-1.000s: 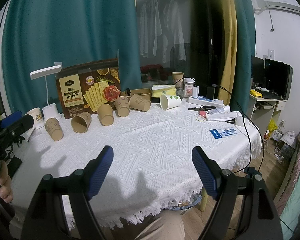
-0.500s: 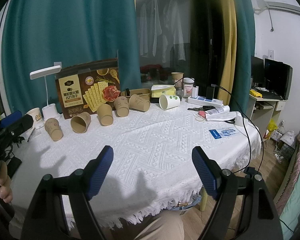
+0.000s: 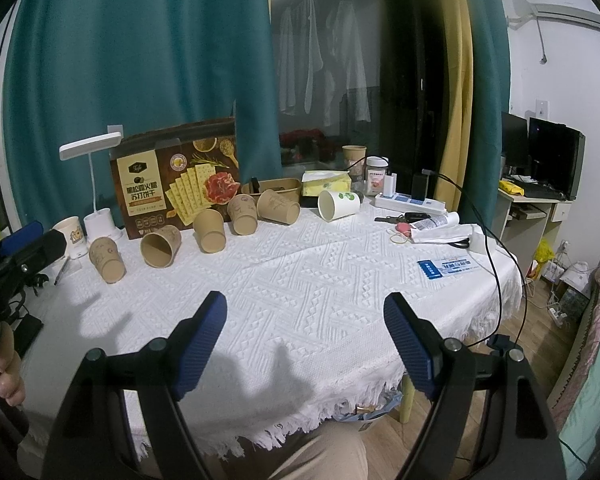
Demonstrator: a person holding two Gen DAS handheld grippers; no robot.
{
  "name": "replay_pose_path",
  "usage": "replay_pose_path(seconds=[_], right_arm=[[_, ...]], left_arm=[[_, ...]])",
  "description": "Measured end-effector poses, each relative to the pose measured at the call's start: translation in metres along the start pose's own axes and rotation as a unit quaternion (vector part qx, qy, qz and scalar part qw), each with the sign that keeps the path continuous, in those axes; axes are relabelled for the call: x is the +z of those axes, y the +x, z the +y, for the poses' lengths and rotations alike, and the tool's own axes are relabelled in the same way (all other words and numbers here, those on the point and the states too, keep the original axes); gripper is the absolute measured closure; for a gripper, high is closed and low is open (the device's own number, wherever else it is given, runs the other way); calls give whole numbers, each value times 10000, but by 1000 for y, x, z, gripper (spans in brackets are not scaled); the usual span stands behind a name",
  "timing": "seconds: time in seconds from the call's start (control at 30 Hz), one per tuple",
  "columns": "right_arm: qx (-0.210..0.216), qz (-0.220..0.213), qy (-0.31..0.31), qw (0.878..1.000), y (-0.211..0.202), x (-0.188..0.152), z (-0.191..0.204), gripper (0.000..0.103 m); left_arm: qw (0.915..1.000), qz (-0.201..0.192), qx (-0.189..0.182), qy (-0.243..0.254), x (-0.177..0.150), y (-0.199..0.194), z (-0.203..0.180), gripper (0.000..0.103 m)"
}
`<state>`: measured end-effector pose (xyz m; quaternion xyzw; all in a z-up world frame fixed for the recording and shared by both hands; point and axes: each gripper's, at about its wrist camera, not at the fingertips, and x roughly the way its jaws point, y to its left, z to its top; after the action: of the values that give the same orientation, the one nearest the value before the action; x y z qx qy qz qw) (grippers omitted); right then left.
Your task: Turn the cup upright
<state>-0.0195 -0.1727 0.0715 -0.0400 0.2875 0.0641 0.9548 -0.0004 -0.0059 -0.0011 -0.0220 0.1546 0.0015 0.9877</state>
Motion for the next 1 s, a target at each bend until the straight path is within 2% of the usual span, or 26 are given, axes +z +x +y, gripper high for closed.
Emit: replay_pose_path(seconds=[0.77,0.87,0.93,1.0], right_arm=[[-94,40,-15,9999,12,0,-11,24],[-222,87,-72,9997,24,3,-21,24],[-300,205,-51,9993,37,6,-33,24],[-344,402,-43,9986,58,8,-48,24]], left_arm=[[9999,86,-77,45,3,3,-12,3],[9993,264,-257,26,5,15,-15,3],[9966,534,-619,-74,7,30,-14,3],[9953,696,-662,-104,11,46,-14,3]])
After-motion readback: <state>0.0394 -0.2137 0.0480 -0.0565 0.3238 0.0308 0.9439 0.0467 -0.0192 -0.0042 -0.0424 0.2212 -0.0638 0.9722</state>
